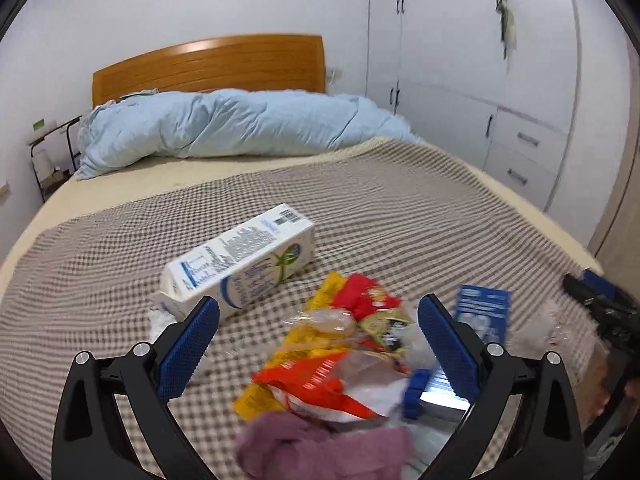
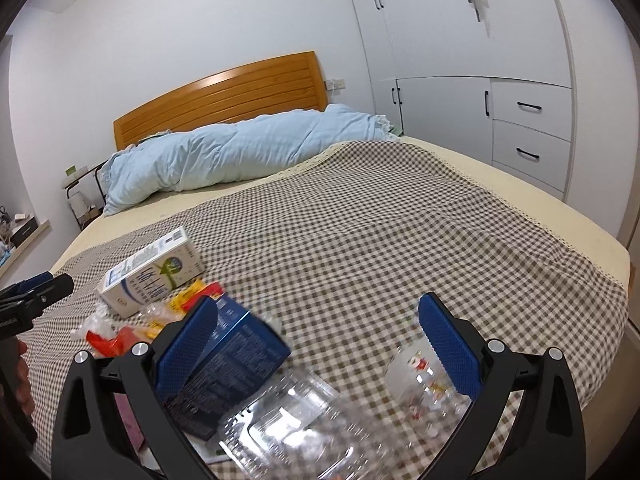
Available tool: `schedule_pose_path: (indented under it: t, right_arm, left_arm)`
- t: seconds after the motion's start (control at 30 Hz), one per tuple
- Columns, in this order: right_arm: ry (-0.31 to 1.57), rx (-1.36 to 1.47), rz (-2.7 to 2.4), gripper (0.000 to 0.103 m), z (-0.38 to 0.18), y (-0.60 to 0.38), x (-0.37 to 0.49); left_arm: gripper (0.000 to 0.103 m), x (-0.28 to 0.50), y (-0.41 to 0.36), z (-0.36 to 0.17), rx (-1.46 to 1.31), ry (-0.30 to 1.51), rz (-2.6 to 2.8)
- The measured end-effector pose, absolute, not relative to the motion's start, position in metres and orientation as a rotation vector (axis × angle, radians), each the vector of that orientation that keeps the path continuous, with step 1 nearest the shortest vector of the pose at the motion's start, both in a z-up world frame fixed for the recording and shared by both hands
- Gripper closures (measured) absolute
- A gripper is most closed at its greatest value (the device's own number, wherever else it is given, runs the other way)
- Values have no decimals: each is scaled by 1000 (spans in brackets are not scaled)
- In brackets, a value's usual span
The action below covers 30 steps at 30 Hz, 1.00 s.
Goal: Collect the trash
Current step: 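Move the left tool toward the white milk carton and close on it, then lift the white milk carton with the left tool while the right tool approaches the clear plastic box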
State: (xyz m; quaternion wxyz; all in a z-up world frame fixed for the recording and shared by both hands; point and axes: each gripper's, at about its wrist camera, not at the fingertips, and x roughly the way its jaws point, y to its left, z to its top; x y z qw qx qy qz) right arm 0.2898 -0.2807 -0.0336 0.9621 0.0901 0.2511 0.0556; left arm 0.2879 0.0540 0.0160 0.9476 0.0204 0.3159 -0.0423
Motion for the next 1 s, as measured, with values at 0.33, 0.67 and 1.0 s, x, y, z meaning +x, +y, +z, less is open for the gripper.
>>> schedule_pose_path:
  t: [0.33,0.67,1.0]
  right_arm:
    - [501,184,42,6,-34,-298,306]
    - [531,206,-19,6,-47,-311,329]
    - [555,226,-51,6,-56,-319,350]
  left_arm:
    - [6,354,78,12,142,750,-99]
    - [7,417,92,-13,254,888,-159]
    - [8,478,103,-43,371,1010,-221]
